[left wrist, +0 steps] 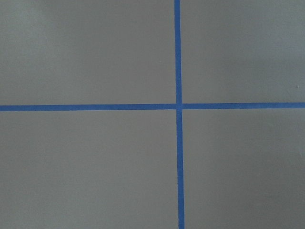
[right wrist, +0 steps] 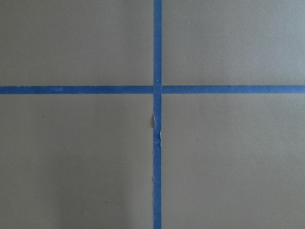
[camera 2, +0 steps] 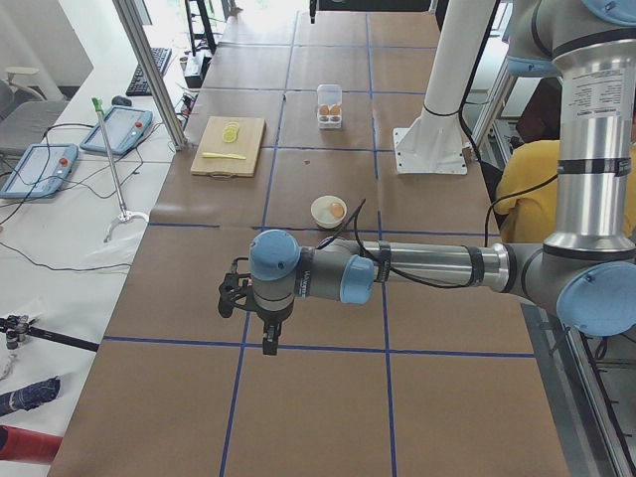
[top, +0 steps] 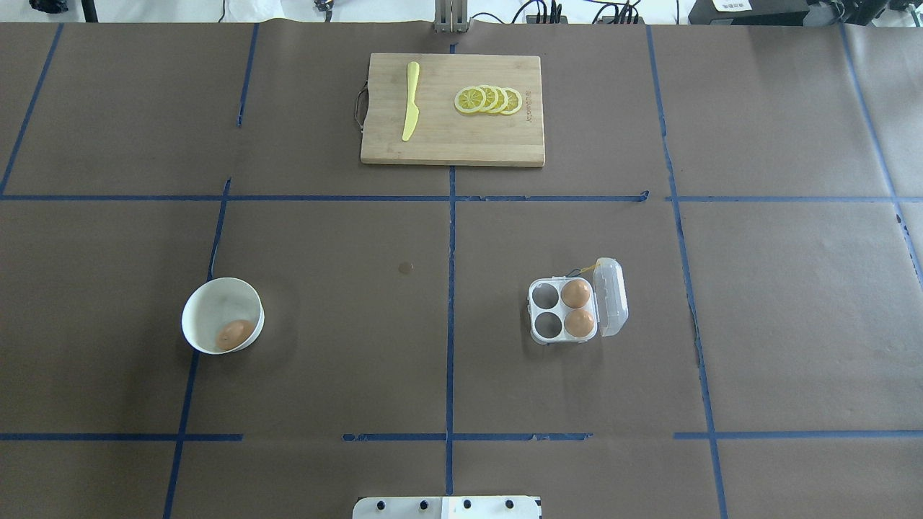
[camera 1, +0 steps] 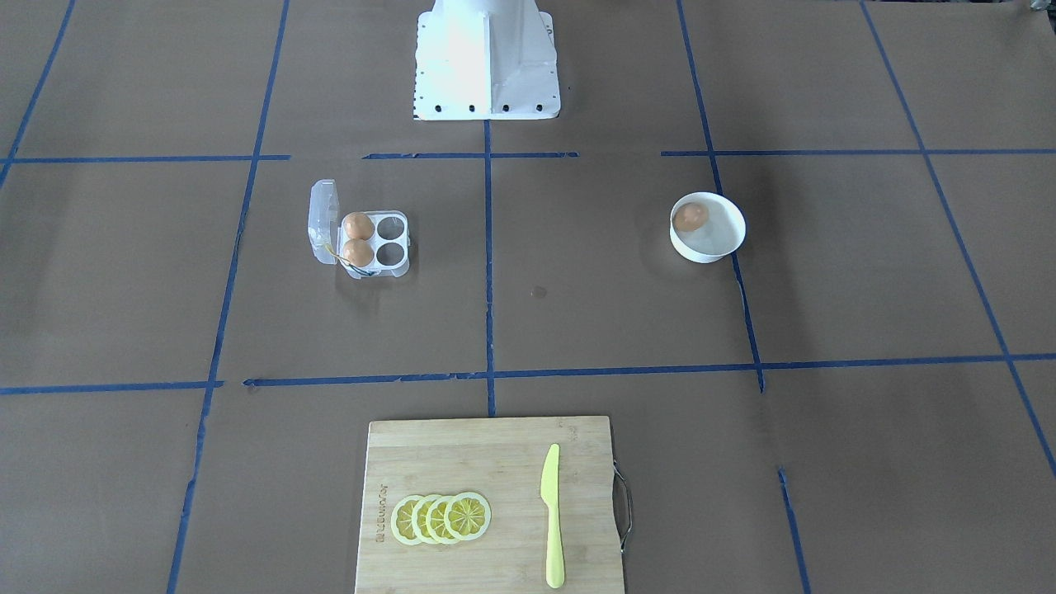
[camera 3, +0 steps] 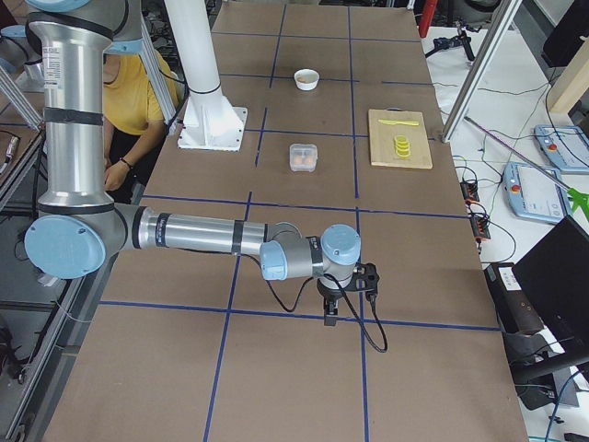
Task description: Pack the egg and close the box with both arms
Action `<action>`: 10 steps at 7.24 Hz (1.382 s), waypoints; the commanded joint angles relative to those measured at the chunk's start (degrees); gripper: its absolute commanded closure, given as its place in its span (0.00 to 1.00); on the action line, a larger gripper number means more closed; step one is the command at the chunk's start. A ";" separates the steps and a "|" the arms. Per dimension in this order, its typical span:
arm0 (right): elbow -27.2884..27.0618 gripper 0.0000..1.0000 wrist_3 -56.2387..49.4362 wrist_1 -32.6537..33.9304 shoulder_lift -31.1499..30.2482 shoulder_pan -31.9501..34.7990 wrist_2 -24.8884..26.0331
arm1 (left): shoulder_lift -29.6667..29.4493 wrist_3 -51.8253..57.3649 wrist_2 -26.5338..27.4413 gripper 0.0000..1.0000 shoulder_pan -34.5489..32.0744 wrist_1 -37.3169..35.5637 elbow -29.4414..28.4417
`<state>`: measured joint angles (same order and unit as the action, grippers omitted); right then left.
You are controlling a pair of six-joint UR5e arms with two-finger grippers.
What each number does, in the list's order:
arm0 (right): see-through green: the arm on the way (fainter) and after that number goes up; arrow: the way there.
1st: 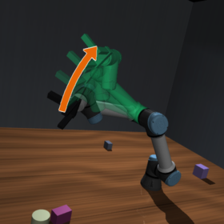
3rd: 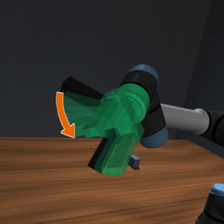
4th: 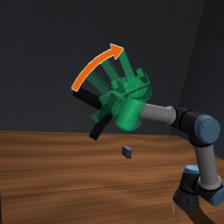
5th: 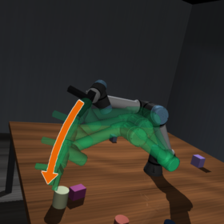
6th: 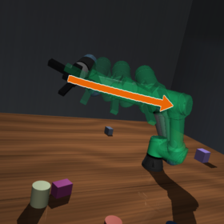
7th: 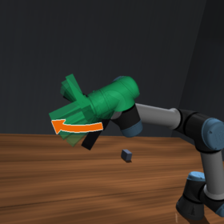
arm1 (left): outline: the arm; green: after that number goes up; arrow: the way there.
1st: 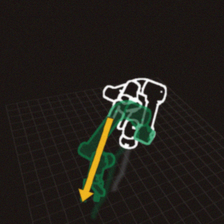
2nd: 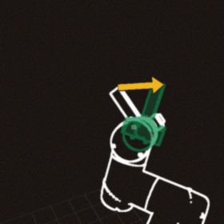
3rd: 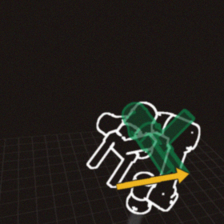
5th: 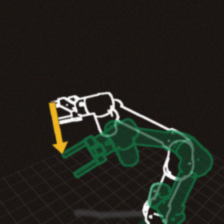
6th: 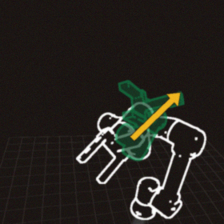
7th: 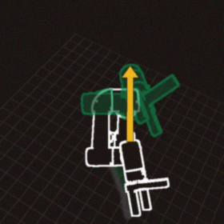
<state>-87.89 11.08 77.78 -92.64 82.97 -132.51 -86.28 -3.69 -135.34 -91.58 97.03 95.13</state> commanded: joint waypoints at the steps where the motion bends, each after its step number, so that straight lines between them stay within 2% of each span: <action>1: 0.00 0.00 -0.09 0.00 0.00 0.00 -0.03 | -0.03 0.00 -0.01 0.00 0.00 0.17 0.05; 4: -0.35 0.00 -0.70 -0.09 0.00 -0.09 -0.03 | -0.11 0.00 -0.36 0.00 0.09 0.35 0.31; 5: -0.09 0.00 -1.14 -0.09 0.09 -3.57 0.14 | 0.15 0.52 -0.28 0.00 0.44 4.61 0.14; 6: -1.57 0.00 -1.49 -0.18 0.96 -3.78 0.14 | 0.58 1.05 -0.19 0.00 0.88 9.44 -0.47; 7: -5.32 0.00 -1.15 -2.87 1.14 -6.83 3.36 | 0.41 0.88 0.25 0.00 3.05 9.84 -0.39; 8: -7.54 0.00 0.16 -5.86 1.15 -9.55 9.05 | -0.37 0.44 -0.36 0.00 3.51 10.02 -0.13; 10: -8.26 0.00 3.85 -5.98 4.30 -11.08 8.85 | -2.22 0.44 -0.37 0.00 3.69 18.14 0.31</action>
<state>-95.33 12.97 72.38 -89.81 72.89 -124.18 -87.48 -3.16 -135.68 -88.14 110.14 95.20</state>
